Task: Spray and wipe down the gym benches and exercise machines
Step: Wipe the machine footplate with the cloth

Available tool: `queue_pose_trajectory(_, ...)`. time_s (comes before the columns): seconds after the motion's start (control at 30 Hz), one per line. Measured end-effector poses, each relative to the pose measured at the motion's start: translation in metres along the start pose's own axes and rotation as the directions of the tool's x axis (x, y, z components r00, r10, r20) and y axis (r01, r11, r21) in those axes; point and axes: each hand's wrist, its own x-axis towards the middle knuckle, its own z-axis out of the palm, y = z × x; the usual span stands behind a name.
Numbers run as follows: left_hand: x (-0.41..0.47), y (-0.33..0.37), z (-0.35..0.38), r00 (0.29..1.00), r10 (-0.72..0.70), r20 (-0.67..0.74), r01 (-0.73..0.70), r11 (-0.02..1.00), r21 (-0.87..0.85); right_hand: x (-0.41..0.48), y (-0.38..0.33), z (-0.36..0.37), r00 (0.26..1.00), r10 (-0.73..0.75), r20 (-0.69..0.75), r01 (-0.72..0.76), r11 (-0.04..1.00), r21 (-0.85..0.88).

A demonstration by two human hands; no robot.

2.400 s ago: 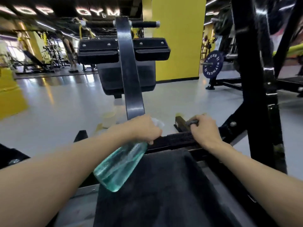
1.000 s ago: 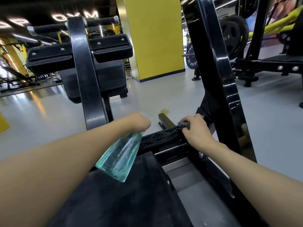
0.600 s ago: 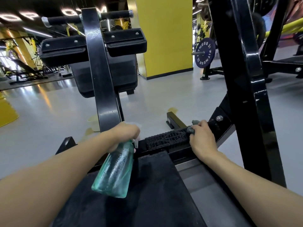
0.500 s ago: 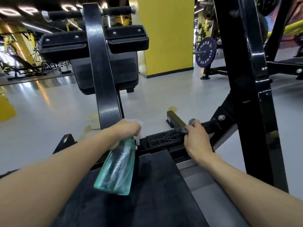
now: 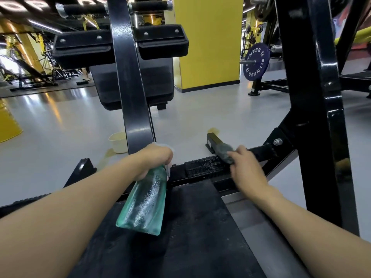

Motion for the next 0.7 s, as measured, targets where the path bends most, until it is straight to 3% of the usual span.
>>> queue_pose_trajectory(0.1,0.001,-0.001,0.002,1.000,0.020,0.024,-0.021,1.000,0.019,0.001,0.012,-0.004,0.976,0.210,-0.065,-0.215,0.973,-0.082)
queue_pose_trajectory(0.17,-0.001,0.000,0.001,1.000,0.013,0.028,-0.014,0.999,0.037,0.000,-0.003,-0.001,0.973,0.216,-0.083,-0.222,0.973,-0.064)
queue_pose_trajectory(0.3,0.004,-0.003,0.000,1.000,-0.005,-0.013,0.006,0.999,0.049,-0.007,-0.058,0.014,0.999,-0.034,0.014,0.033,0.998,0.059)
queue_pose_trajectory(0.4,0.003,-0.002,0.001,0.998,0.010,-0.056,-0.006,0.997,0.071,-0.008,-0.084,0.027,0.943,-0.275,0.186,0.255,0.959,0.127)
queue_pose_trajectory(0.47,0.002,-0.001,0.002,0.998,0.008,-0.064,-0.002,0.996,0.093,-0.008,-0.080,0.028,0.904,-0.357,0.235,0.344,0.934,0.097)
queue_pose_trajectory(0.53,0.002,-0.001,0.004,0.999,0.014,-0.046,-0.010,0.996,0.093,-0.006,-0.064,0.022,0.922,-0.322,0.215,0.319,0.947,0.048)
queue_pose_trajectory(0.7,0.001,0.001,0.004,0.999,-0.008,-0.042,0.012,0.996,0.086,0.004,0.001,0.000,0.999,-0.006,0.032,0.007,0.998,-0.057)
